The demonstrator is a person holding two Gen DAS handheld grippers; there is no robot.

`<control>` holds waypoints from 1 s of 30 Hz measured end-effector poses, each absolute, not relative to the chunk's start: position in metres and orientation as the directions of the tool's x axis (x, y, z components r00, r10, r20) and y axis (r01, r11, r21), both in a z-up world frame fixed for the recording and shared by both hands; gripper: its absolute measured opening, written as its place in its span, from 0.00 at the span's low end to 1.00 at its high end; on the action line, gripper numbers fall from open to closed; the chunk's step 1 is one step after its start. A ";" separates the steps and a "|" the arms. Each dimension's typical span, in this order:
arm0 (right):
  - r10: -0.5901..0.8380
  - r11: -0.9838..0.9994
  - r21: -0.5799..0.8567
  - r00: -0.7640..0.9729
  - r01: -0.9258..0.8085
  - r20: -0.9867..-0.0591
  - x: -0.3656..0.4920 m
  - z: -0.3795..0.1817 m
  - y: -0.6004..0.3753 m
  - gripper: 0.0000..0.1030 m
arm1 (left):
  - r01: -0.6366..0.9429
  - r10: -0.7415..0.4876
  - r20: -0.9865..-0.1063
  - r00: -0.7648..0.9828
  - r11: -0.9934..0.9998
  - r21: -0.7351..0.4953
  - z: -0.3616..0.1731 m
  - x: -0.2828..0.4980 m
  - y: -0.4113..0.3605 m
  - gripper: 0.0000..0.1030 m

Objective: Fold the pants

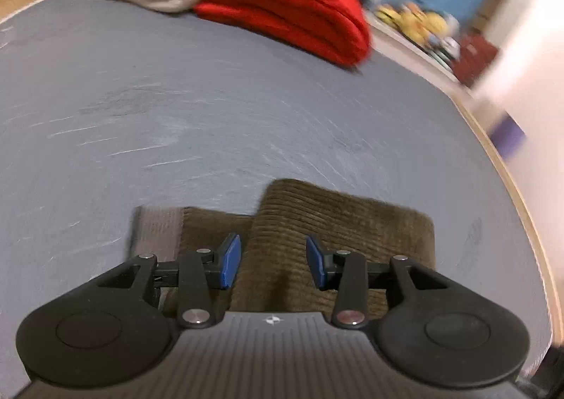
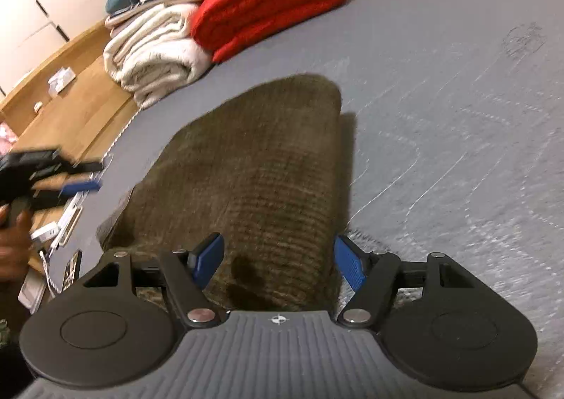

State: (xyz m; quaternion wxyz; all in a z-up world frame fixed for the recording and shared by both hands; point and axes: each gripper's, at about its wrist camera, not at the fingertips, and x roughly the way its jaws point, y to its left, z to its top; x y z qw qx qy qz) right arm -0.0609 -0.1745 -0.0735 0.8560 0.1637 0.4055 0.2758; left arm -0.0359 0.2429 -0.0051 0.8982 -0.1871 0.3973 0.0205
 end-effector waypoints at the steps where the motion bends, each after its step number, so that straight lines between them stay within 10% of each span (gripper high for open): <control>1: 0.606 0.794 0.501 0.510 -0.345 -0.610 -0.062 -0.075 -0.172 0.69 | -0.159 -0.135 -0.712 0.689 0.930 -0.330 -0.015 -0.031 0.242 0.44; 11: 0.592 0.799 0.447 0.393 -0.402 -0.704 -0.062 -0.085 -0.155 0.69 | -0.135 -0.299 -0.722 0.624 0.869 -0.477 -0.082 0.015 0.262 0.56; 15: 0.596 0.795 0.452 0.379 -0.405 -0.708 -0.063 -0.083 -0.156 0.69 | -0.094 -0.309 -0.708 0.635 0.879 -0.467 -0.073 0.018 0.259 0.17; 18: 0.604 0.792 0.470 0.397 -0.389 -0.691 -0.064 -0.080 -0.159 0.69 | -0.082 -0.282 -0.629 0.725 0.871 -0.485 -0.030 -0.002 0.270 0.16; 26: 0.639 0.763 0.434 0.462 -0.479 -0.615 -0.084 -0.063 -0.151 0.84 | -0.299 -0.070 -0.710 0.701 0.875 -0.381 -0.036 -0.028 0.302 0.20; 30: 0.642 0.763 0.442 0.472 -0.471 -0.605 -0.083 -0.060 -0.154 0.85 | -0.329 0.075 -0.689 0.721 0.912 -0.245 -0.015 -0.042 0.300 0.43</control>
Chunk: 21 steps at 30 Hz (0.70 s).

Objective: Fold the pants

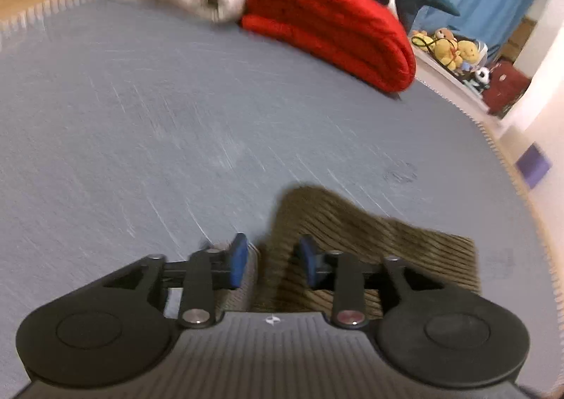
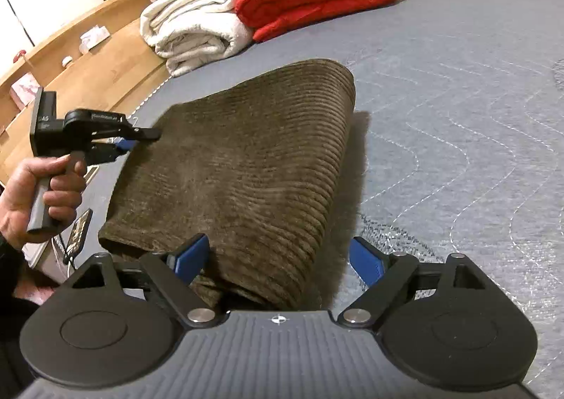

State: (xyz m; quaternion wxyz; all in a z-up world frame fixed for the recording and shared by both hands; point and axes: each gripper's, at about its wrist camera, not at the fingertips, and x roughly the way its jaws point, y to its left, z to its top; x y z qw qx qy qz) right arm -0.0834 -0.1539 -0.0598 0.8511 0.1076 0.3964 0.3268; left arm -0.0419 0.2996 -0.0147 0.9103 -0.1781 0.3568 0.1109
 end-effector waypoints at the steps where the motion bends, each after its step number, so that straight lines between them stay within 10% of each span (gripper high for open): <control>1: 0.637 0.767 0.441 0.478 -0.465 -0.604 -0.083 -0.059 -0.155 0.85 | -0.321 0.102 -0.661 0.743 0.921 -0.219 -0.005 -0.048 0.296 0.45; 5: 0.630 0.775 0.451 0.485 -0.442 -0.607 -0.079 -0.063 -0.156 0.85 | -0.129 -0.081 -0.674 0.734 0.958 -0.255 -0.004 -0.058 0.275 0.33; 9: 0.590 0.797 0.417 0.418 -0.436 -0.691 -0.074 -0.078 -0.141 0.76 | -0.048 0.040 -0.808 0.588 0.999 0.015 -0.038 -0.050 0.246 0.21; 16: 0.604 0.778 0.418 0.376 -0.469 -0.702 -0.081 -0.075 -0.137 0.58 | 0.162 -0.195 -0.753 0.629 0.980 -0.118 -0.011 -0.076 0.233 0.25; 21: 0.610 0.776 0.422 0.389 -0.468 -0.690 -0.080 -0.071 -0.140 0.61 | 0.308 -0.141 -0.825 0.547 0.951 0.041 -0.038 -0.089 0.203 0.28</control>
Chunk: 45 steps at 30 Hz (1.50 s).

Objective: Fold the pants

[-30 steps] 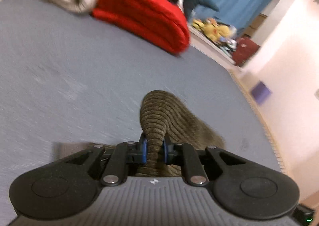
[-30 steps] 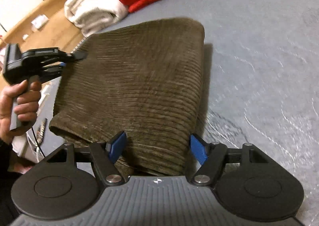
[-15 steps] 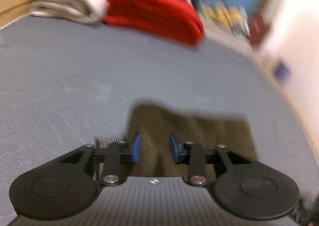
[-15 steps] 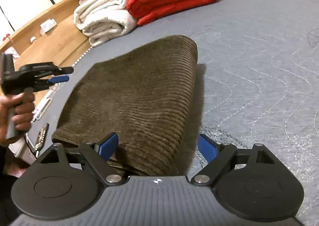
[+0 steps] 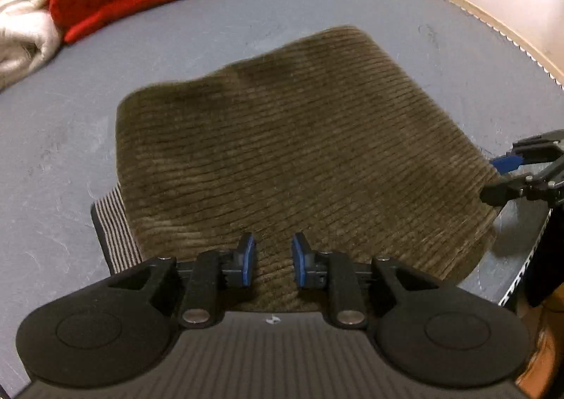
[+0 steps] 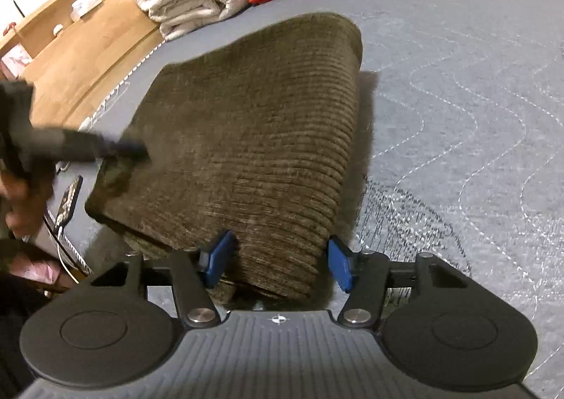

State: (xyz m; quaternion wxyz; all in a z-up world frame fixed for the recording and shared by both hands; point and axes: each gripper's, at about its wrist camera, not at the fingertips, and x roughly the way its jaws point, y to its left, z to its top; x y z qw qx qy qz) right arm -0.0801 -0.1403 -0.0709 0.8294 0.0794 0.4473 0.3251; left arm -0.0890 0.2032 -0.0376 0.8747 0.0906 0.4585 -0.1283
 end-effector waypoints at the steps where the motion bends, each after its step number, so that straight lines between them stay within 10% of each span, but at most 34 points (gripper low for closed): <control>1: 0.613 0.776 0.427 0.399 -0.465 -0.682 -0.079 -0.070 -0.142 0.63 | 0.257 -0.146 -0.806 0.574 0.966 0.008 -0.030 -0.088 0.213 0.34; 5: 0.628 0.776 0.451 0.480 -0.440 -0.612 -0.077 -0.058 -0.151 0.73 | 0.019 -0.108 -0.687 0.719 0.990 -0.136 -0.002 -0.086 0.265 0.60; 10: 0.605 0.796 0.454 0.521 -0.401 -0.602 -0.060 -0.056 -0.149 0.85 | -0.179 -0.016 -0.744 0.668 0.967 -0.182 -0.020 -0.075 0.297 0.82; 21: 0.589 0.808 0.542 0.369 -0.233 -0.719 0.013 -0.092 -0.118 0.88 | -0.196 -0.230 -0.819 0.525 0.904 -0.379 -0.074 -0.046 0.320 0.99; 23: 0.595 0.804 0.535 0.371 -0.260 -0.713 0.016 -0.092 -0.111 0.84 | -0.189 -0.227 -0.815 0.533 0.907 -0.376 -0.077 -0.043 0.320 0.98; 29: 0.633 0.774 0.539 0.380 -0.332 -0.674 0.021 -0.076 -0.102 0.27 | -0.184 -0.161 -0.813 0.560 0.932 -0.312 -0.066 -0.040 0.302 0.74; 34: 0.671 0.741 0.569 0.411 -0.357 -0.617 0.025 -0.046 -0.123 0.22 | -0.144 -0.192 -0.785 0.589 0.931 -0.336 -0.047 -0.030 0.274 0.49; 45: 0.465 0.878 0.418 0.622 -0.233 -0.630 0.074 0.003 -0.272 0.21 | 0.090 -0.287 -0.688 0.667 0.947 -0.308 -0.029 0.055 0.072 0.43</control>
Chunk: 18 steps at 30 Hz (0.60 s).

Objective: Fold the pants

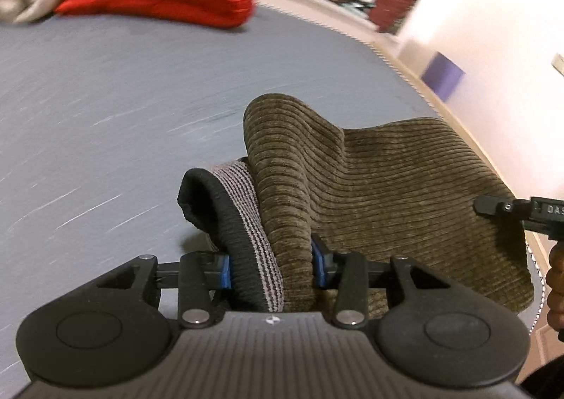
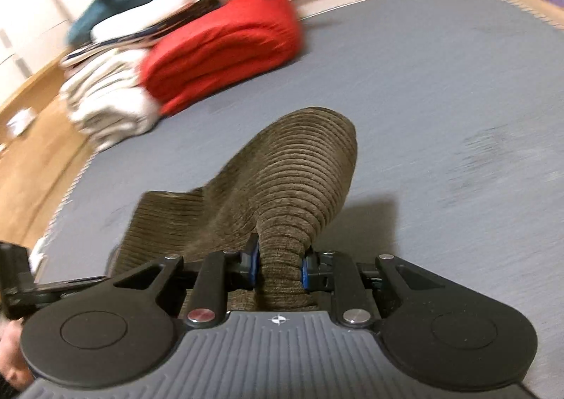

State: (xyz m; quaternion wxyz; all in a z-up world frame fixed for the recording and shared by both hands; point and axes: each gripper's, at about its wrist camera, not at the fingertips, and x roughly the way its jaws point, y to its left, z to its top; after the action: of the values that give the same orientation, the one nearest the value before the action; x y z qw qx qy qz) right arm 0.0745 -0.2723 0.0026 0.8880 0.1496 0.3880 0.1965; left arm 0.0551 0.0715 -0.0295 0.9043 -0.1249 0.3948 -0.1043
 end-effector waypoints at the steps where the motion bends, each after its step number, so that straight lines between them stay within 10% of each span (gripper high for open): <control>1: 0.439 0.891 0.399 0.638 -0.218 -0.633 0.077 0.001 -0.287 0.21 | 0.116 -0.297 -0.674 0.676 0.946 -0.301 -0.029 0.061 0.054 0.42; 9: 0.239 0.952 0.305 0.649 -0.012 -0.722 0.106 -0.059 -0.356 0.35 | 0.145 -0.192 -0.705 0.683 0.981 -0.126 -0.039 0.078 -0.006 0.58; 18: 0.257 0.966 0.142 0.724 -0.217 -0.641 0.077 -0.040 -0.341 0.51 | 0.299 -0.241 -0.612 0.753 0.954 -0.008 -0.019 0.026 -0.015 0.48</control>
State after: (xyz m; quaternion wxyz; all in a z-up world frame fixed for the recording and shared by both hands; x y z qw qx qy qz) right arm 0.0765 -0.3407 -0.0404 0.9279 0.0284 0.3492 0.1278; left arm 0.0263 -0.0146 -0.0192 0.9352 0.0451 0.3203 -0.1444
